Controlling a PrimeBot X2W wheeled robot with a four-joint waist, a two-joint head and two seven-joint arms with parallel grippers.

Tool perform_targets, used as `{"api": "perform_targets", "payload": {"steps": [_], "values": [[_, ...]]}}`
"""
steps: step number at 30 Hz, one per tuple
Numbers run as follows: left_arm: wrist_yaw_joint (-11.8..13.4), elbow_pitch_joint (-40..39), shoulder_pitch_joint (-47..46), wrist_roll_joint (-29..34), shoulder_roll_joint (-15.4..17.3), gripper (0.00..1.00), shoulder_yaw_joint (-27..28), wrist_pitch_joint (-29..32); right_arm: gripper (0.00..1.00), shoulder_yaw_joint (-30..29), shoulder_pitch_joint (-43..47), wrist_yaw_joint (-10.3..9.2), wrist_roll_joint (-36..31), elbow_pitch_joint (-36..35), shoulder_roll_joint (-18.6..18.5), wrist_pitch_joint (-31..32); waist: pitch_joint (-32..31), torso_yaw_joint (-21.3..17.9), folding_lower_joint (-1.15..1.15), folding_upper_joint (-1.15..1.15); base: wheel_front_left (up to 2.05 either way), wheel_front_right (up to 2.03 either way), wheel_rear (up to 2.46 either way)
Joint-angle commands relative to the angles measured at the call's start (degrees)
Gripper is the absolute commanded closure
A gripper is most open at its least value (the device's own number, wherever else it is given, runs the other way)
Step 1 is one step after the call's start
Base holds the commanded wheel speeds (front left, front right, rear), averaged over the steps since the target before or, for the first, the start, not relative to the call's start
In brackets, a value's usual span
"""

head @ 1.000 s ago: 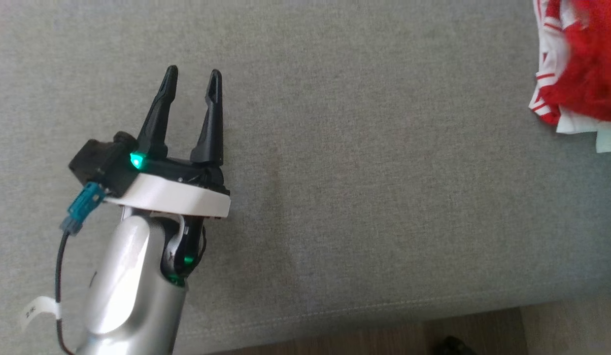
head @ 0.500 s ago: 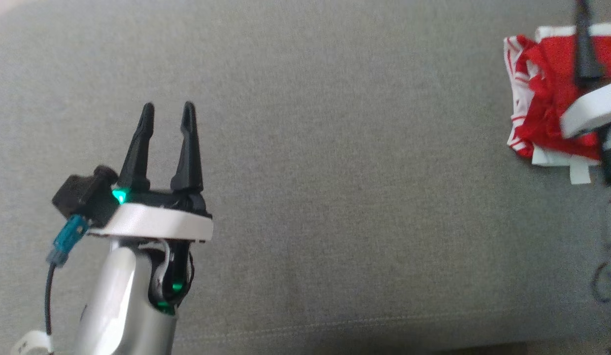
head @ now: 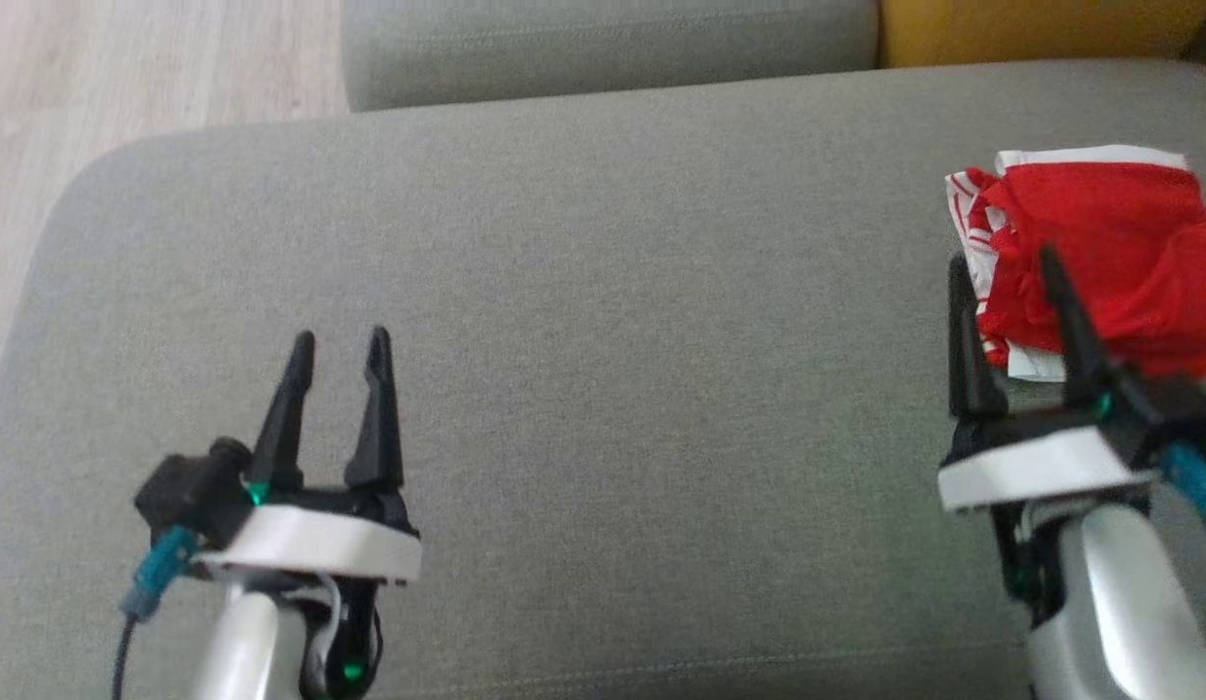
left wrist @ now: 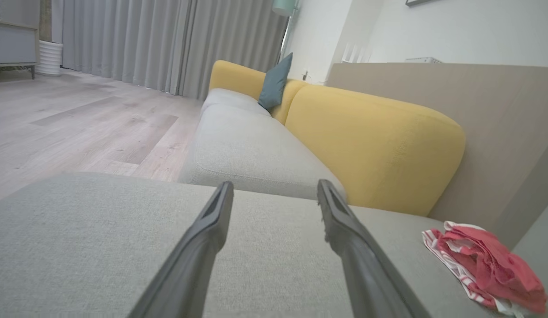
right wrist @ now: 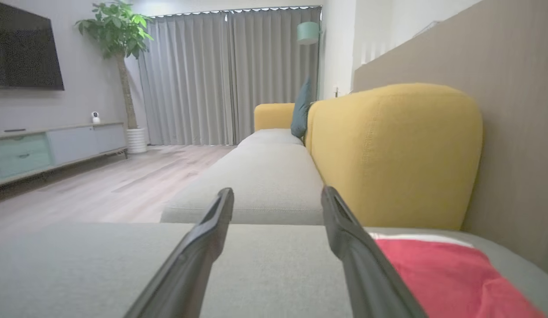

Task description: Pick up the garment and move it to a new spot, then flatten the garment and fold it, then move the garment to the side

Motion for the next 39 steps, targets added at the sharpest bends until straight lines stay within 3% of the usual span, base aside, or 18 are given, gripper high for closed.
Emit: {"api": "perform_targets", "payload": {"steps": [1,5,24,39], "values": [[-0.47,-2.30,-1.20,1.16,0.47,0.00,1.53,-0.29,0.00,1.80,-0.79,0.21,1.70,-1.46,0.53,-0.96,-0.50,-0.24,0.01,0.00,0.00,0.00,0.00],[-0.38,-2.48,0.59,2.03,0.47,0.00,1.07,-0.29,0.00,2.14,1.58,0.21,5.20,-0.56,0.55,-2.44,-1.17,-0.40,0.01,0.00,0.00,0.00,0.00],[0.81,-5.21,1.78,0.36,0.47,0.00,3.32,-0.29,0.00,3.05,3.24,0.21,7.22,0.01,0.56,-3.54,-0.98,-0.38,0.01,0.00,0.00,0.00,0.00],[-1.46,-4.63,2.54,-1.18,0.47,0.00,2.97,-0.29,0.00,3.67,3.12,0.21,7.42,0.25,0.56,-3.55,-0.95,-0.30,0.01,0.00,0.00,0.00,0.00]]}}
